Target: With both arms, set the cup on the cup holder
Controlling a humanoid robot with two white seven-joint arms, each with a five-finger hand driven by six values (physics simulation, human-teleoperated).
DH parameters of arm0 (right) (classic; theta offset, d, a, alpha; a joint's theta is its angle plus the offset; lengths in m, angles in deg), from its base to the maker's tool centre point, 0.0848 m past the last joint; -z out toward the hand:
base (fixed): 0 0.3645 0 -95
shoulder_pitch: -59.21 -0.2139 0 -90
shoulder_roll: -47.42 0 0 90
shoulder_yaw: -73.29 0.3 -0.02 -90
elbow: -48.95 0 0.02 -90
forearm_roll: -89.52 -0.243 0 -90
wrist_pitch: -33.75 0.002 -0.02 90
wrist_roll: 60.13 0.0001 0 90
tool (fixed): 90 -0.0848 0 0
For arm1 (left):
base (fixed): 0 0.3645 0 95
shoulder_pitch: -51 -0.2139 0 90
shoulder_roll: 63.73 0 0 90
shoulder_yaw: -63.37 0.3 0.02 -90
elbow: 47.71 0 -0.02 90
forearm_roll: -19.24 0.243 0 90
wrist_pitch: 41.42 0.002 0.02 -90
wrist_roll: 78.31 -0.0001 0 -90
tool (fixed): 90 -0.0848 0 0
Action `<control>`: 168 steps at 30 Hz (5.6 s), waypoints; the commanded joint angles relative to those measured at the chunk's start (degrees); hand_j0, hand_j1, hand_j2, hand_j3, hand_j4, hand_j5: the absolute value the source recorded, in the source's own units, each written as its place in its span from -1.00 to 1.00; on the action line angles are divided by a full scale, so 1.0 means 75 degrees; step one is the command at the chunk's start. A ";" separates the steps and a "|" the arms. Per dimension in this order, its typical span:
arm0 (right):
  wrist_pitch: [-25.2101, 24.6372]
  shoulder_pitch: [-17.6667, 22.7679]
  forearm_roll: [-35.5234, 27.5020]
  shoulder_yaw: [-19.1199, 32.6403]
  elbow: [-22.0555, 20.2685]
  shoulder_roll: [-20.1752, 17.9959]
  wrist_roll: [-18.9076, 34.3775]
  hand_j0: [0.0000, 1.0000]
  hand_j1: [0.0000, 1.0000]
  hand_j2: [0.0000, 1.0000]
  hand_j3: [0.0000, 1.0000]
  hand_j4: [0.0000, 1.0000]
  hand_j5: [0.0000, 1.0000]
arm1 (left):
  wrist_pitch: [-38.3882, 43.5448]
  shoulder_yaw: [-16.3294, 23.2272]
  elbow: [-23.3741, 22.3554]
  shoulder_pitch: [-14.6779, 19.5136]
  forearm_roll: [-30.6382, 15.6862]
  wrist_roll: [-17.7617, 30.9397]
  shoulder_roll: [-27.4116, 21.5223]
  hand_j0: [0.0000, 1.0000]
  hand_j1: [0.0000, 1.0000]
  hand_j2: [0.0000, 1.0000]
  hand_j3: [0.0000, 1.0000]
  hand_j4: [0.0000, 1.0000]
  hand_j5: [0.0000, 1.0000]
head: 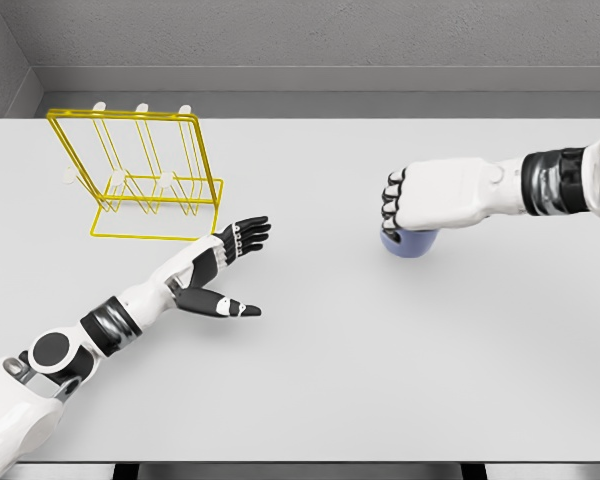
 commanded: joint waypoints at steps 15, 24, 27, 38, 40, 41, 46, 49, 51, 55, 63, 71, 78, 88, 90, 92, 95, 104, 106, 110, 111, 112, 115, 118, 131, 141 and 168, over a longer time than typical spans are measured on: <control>-0.0021 0.0223 -0.0081 -0.0127 -0.0125 0.1198 -0.0008 0.02 0.02 0.02 0.02 0.02 0.02 | 0.0006 -0.0002 -0.0238 0.0140 -0.0044 -0.0005 -0.0008 1.00 1.00 1.00 1.00 1.00 1.00; -0.0021 0.0281 0.0025 -0.0350 -0.0125 0.1585 -0.0008 0.02 0.02 0.02 0.02 0.02 0.02 | -0.0006 -0.0002 -0.0215 0.0141 -0.0044 -0.0005 -0.0008 1.00 1.00 1.00 1.00 1.00 1.00; -0.0021 0.0293 0.0060 -0.0350 -0.0114 0.1585 -0.0008 0.03 0.03 0.03 0.03 0.03 0.03 | -0.0006 -0.0002 -0.0227 0.0152 -0.0044 -0.0005 -0.0008 1.00 1.00 1.00 1.00 1.00 1.00; -0.0021 0.0316 0.0095 -0.0233 -0.0114 0.1491 -0.0008 0.99 0.99 0.99 0.99 0.99 0.99 | -0.0006 -0.0013 -0.0215 0.0141 -0.0044 -0.0005 -0.0032 1.00 1.00 1.00 1.00 1.00 1.00; -0.0021 0.0316 0.0048 0.0107 -0.0114 0.1421 -0.0008 1.00 1.00 1.00 1.00 1.00 1.00 | -0.0017 -0.0002 -0.0203 0.0141 -0.0044 -0.0005 -0.0020 1.00 1.00 1.00 1.00 1.00 1.00; -0.0021 0.0316 0.0025 0.0282 -0.0125 0.1339 -0.0008 1.00 1.00 1.00 1.00 1.00 1.00 | -0.0017 -0.0002 -0.0203 0.0141 -0.0044 -0.0005 -0.0020 1.00 1.00 1.00 1.00 1.00 1.00; -0.0021 0.0328 -0.0338 0.1418 -0.0125 0.0918 -0.0008 1.00 1.00 1.00 1.00 1.00 1.00 | -0.0006 -0.0013 -0.0203 0.0152 -0.0044 -0.0005 -0.0020 1.00 1.00 1.00 1.00 1.00 1.00; -0.0021 0.0492 -0.1533 0.2485 -0.0125 -0.0020 -0.0008 1.00 1.00 1.00 1.00 1.00 1.00 | -0.0006 -0.0002 -0.0180 0.0152 -0.0033 -0.0005 0.0004 1.00 1.00 1.00 1.00 1.00 1.00; -0.0021 0.1417 -0.2389 0.3598 -0.0114 -0.0489 -0.0008 1.00 1.00 1.00 1.00 1.00 1.00 | 0.0041 0.0034 -0.0157 0.0199 -0.0021 -0.0005 0.0074 1.00 1.00 1.00 1.00 1.00 1.00; -0.0021 0.3795 -0.3536 0.5812 0.0215 -0.0231 -0.0008 1.00 1.00 1.00 1.00 1.00 1.00 | 0.0345 0.0045 -0.0180 0.0304 0.0096 -0.0017 0.0402 1.00 1.00 1.00 1.00 1.00 1.00; -0.0021 0.5766 -0.3737 0.7197 0.0554 0.1022 -0.0008 1.00 1.00 1.00 1.00 1.00 1.00 | 0.0931 0.0327 -0.0133 0.0539 0.0166 -0.0029 0.1128 1.00 1.00 1.00 1.00 1.00 1.00; -0.0021 0.5824 -0.3737 0.7420 0.1093 0.1058 -0.0008 1.00 1.00 1.00 1.00 1.00 1.00 | 0.1190 0.0409 -0.0145 0.0598 0.0378 -0.0029 0.1457 1.00 1.00 1.00 1.00 1.00 1.00; -0.0021 0.5836 -0.3737 0.7420 0.1093 0.1058 -0.0008 1.00 1.00 1.00 1.00 1.00 1.00 | 0.1201 0.0409 -0.0274 0.0598 0.0530 -0.0029 0.1597 1.00 1.00 1.00 1.00 1.00 1.00; -0.0021 0.5848 -0.3737 0.7420 0.1047 0.1070 -0.0008 1.00 1.00 1.00 1.00 1.00 1.00 | 0.1201 0.0455 -0.0426 0.0574 0.0717 -0.0017 0.1668 1.00 1.00 1.00 1.00 1.00 1.00; -0.0021 0.5836 -0.3737 0.7420 0.1058 0.1069 -0.0008 1.00 1.00 1.00 1.00 1.00 1.00 | 0.1201 0.0444 -0.0426 0.0562 0.0752 -0.0029 0.1679 1.00 1.00 1.00 1.00 1.00 1.00; -0.0021 0.5836 -0.3737 0.7420 0.1058 0.1081 -0.0008 1.00 1.00 1.00 1.00 1.00 1.00 | 0.1213 0.0455 -0.0426 0.0551 0.0764 -0.0017 0.1679 1.00 1.00 1.00 1.00 1.00 1.00; -0.0021 0.5836 -0.3749 0.7420 0.1058 0.1081 -0.0008 1.00 1.00 1.00 1.00 1.00 1.00 | 0.1225 0.0561 -0.0414 0.0562 0.0870 -0.0017 0.1679 1.00 1.00 1.00 1.00 1.00 1.00; -0.0021 0.5836 -0.3737 0.7420 0.1058 0.1069 -0.0008 1.00 1.00 1.00 1.00 1.00 1.00 | 0.1494 0.0573 -0.0414 0.0562 0.0928 -0.0028 0.1925 0.64 0.64 0.64 0.64 0.64 0.64; -0.0021 0.5836 -0.3749 0.7420 0.1047 0.1070 -0.0008 1.00 1.00 1.00 1.00 1.00 1.00 | 0.1436 0.0561 -0.0403 0.0539 0.0905 -0.0029 0.1925 0.44 0.44 0.44 0.44 0.44 0.44; -0.0021 0.5836 -0.3749 0.7420 0.1023 0.1081 -0.0008 1.00 1.00 1.00 1.00 1.00 1.00 | 0.1354 0.0514 -0.0391 0.0516 0.0917 -0.0029 0.1914 0.22 0.22 0.22 0.22 0.22 0.22; -0.0021 0.5836 -0.3749 0.7420 0.1023 0.1081 -0.0008 1.00 1.00 1.00 1.00 1.00 1.00 | 0.1354 0.0479 -0.0391 0.0504 0.0917 -0.0029 0.1914 0.20 0.20 0.20 0.20 0.20 0.20; -0.0021 0.5836 -0.3749 0.7420 0.1023 0.1081 -0.0008 1.00 1.00 1.00 1.00 1.00 1.00 | 0.1354 0.0432 -0.0402 0.0504 0.0917 -0.0029 0.1914 0.20 0.20 0.20 0.20 0.20 0.20; -0.0021 0.5836 -0.3749 0.7420 0.1035 0.1081 -0.0008 1.00 1.00 1.00 1.00 1.00 1.00 | 0.1354 0.0245 -0.0391 0.0504 0.0905 -0.0029 0.1914 0.20 0.20 0.20 0.20 0.20 0.20; -0.0021 0.5836 -0.3749 0.7420 0.1035 0.1081 -0.0008 1.00 1.00 1.00 1.00 1.00 1.00 | 0.1365 0.0139 -0.0285 0.0480 0.0893 -0.0029 0.1914 0.21 0.21 0.21 0.21 0.21 0.21; -0.0021 0.5836 -0.3737 0.7420 0.1058 0.1069 -0.0008 1.00 1.00 1.00 1.00 1.00 1.00 | 0.1424 -0.0775 0.1226 -0.0129 0.0799 -0.0017 0.1480 0.23 0.23 0.23 0.23 0.23 0.23; -0.0021 0.5848 -0.3749 0.7420 0.1047 0.1081 -0.0008 1.00 1.00 1.00 1.00 1.00 1.00 | 0.1424 -0.1443 0.1507 -0.0035 0.0331 -0.0029 0.0637 0.23 0.23 0.23 0.23 0.23 0.23; -0.0021 0.5848 -0.3749 0.7420 0.1035 0.1081 -0.0008 1.00 1.00 1.00 1.00 1.00 1.00 | 0.1365 -0.2662 0.1754 0.0246 -0.1040 -0.0029 -0.1344 0.27 0.27 0.27 0.27 0.27 0.27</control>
